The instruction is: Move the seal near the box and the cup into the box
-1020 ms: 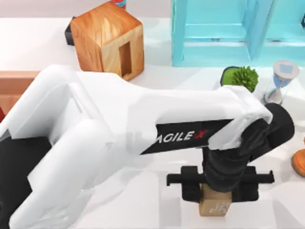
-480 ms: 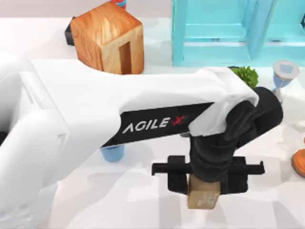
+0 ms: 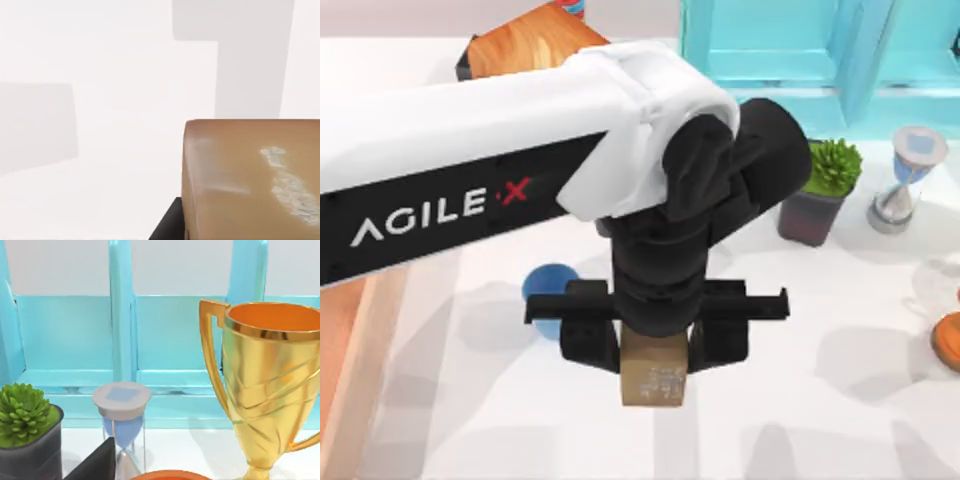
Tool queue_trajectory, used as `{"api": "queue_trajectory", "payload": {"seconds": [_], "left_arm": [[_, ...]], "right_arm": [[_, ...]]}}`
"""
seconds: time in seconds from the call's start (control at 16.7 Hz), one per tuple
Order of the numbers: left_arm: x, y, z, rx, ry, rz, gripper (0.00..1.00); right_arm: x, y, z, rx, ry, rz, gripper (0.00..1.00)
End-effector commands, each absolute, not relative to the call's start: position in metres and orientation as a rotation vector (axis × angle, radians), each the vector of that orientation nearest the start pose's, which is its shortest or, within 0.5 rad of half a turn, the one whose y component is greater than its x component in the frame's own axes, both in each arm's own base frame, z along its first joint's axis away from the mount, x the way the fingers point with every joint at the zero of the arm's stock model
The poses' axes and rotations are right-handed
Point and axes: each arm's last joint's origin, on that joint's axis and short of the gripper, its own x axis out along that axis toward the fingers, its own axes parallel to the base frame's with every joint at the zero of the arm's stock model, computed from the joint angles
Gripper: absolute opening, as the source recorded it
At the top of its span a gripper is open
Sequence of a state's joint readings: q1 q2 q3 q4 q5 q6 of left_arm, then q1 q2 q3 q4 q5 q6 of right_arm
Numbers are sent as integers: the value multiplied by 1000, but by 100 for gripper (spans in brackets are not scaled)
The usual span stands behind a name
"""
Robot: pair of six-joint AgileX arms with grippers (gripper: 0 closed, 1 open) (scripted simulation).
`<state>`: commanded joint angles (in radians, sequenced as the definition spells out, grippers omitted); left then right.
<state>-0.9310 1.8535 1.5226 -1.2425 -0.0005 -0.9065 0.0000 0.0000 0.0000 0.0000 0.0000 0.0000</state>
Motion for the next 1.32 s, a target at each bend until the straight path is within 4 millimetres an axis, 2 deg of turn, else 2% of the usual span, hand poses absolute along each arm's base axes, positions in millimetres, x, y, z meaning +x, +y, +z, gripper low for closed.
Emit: {"api": "queue_trajectory", "payload": {"seconds": [0.3,0.72,0.84,1.08,1.2,1.32], "left_arm": [[213,-276,232,23,1572,-18,0],[219,-196,249,22,1571,-19,0],[217,-177,252,19,1568,-19,0],[205,-127,254,18,1565,-21,0],[201,-117,254,20,1570,-20,0],[200,-116,254,20,1570,-20,0]], "right_arm": [[106,-1,160,0,0,0,100],[106,-1,160,0,0,0,100],[106,-1,160,0,0,0,100],[106,-1,160,0,0,0,100],[106,-1,160,0,0,0,100],[106,-1,160,0,0,0,100]]}}
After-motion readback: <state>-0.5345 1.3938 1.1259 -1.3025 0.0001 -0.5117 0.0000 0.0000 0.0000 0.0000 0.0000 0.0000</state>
